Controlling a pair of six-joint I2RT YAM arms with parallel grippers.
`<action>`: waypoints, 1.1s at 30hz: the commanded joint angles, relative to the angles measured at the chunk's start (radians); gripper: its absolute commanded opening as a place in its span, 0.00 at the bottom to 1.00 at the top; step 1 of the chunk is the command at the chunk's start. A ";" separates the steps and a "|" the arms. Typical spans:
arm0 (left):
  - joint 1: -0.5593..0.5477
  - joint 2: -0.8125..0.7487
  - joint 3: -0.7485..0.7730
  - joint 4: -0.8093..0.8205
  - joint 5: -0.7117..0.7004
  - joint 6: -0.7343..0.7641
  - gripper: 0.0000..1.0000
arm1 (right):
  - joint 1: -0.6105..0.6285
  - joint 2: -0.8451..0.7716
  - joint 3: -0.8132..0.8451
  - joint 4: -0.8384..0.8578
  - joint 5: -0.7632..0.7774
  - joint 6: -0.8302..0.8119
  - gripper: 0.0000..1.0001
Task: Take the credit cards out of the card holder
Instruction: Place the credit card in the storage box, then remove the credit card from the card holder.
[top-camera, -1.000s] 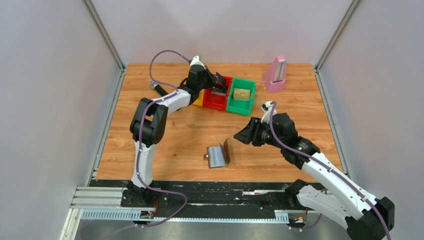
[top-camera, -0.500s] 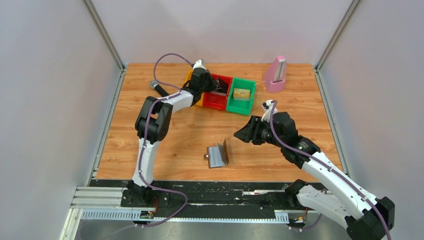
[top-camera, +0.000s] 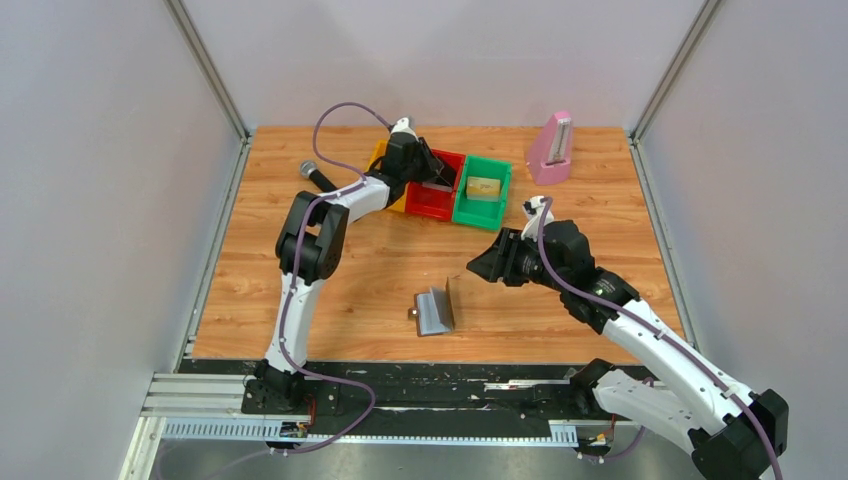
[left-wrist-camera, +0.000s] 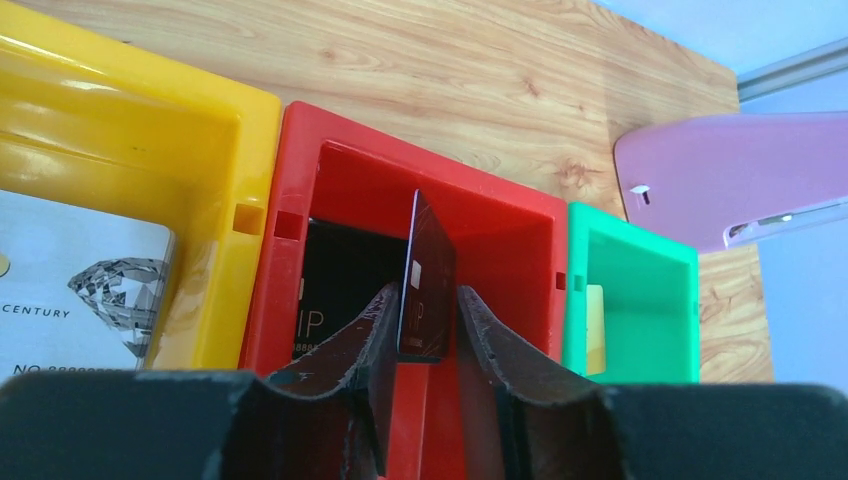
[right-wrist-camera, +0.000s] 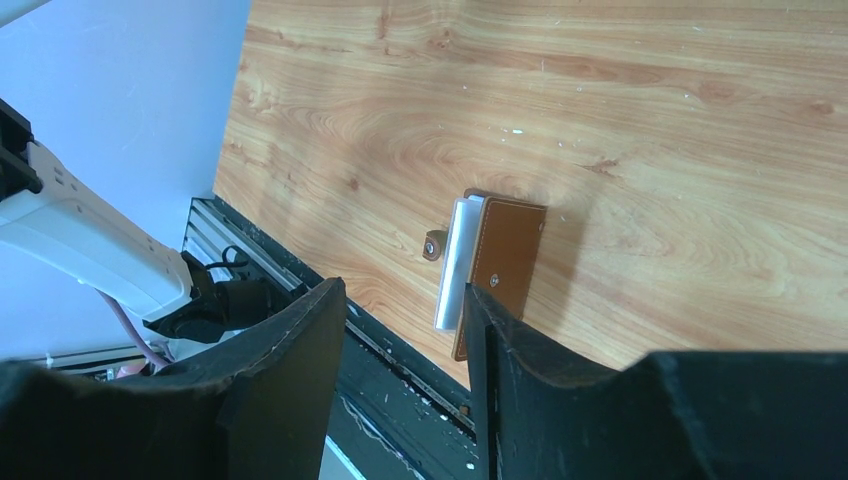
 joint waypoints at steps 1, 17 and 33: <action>0.004 0.003 0.058 -0.019 0.001 0.036 0.36 | -0.001 -0.003 0.047 0.019 0.012 -0.020 0.48; 0.004 -0.113 0.214 -0.374 0.017 0.147 0.57 | -0.007 0.028 0.093 -0.042 0.022 -0.044 0.49; 0.009 -0.649 -0.199 -0.682 0.022 0.282 0.62 | 0.069 0.157 0.128 -0.161 0.133 0.026 0.59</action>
